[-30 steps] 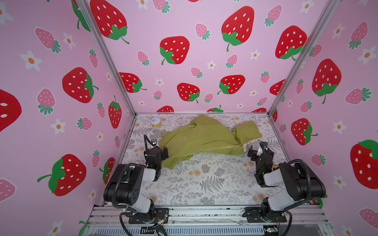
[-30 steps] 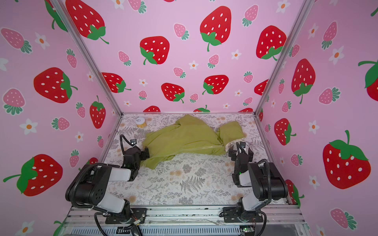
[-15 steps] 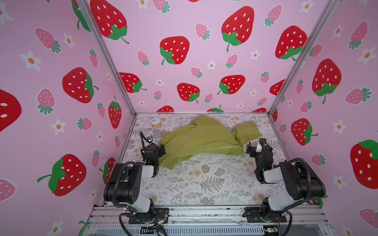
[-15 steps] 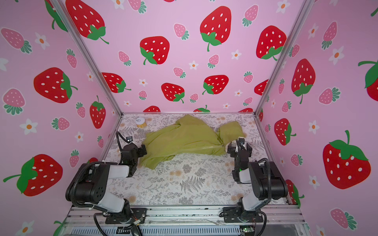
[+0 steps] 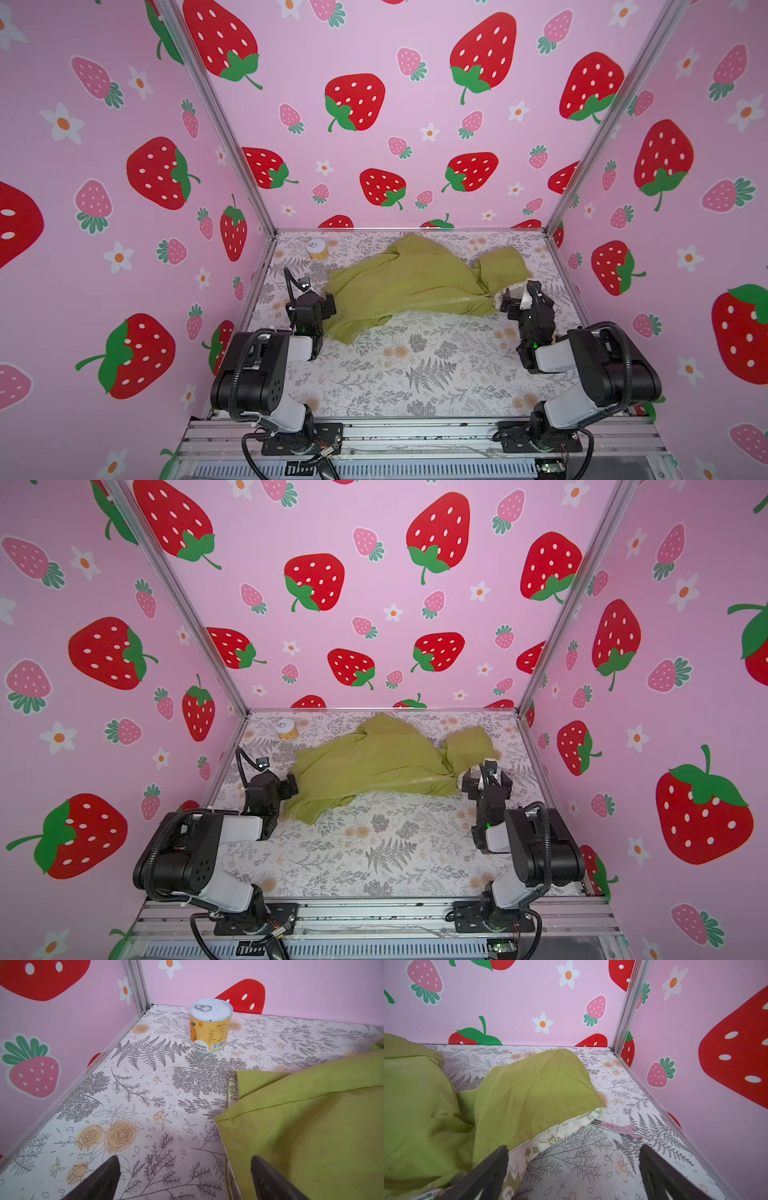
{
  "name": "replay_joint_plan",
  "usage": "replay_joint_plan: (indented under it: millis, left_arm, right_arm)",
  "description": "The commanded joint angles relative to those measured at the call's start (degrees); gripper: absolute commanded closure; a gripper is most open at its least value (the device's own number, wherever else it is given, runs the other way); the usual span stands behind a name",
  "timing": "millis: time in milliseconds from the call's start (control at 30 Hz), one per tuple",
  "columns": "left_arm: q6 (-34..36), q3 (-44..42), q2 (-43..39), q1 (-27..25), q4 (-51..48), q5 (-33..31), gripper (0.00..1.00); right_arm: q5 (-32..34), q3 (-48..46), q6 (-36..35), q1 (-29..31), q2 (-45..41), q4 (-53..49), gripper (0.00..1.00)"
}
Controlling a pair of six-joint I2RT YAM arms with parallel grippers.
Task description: Zip up the jacket
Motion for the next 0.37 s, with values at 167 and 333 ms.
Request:
replay_joint_plan:
  millis: [167,333]
  left_arm:
    - [-0.3,1.2,-0.2,-0.1,0.2,-0.1,0.01]
    - [-0.3,1.2,-0.2,0.0,0.1,-0.1,0.01]
  right_arm:
    - [-1.0,1.0,-1.4,0.0,0.4,-0.4,0.01]
    - [-1.0,0.3,-1.5,-0.1,-0.2,0.4,0.01]
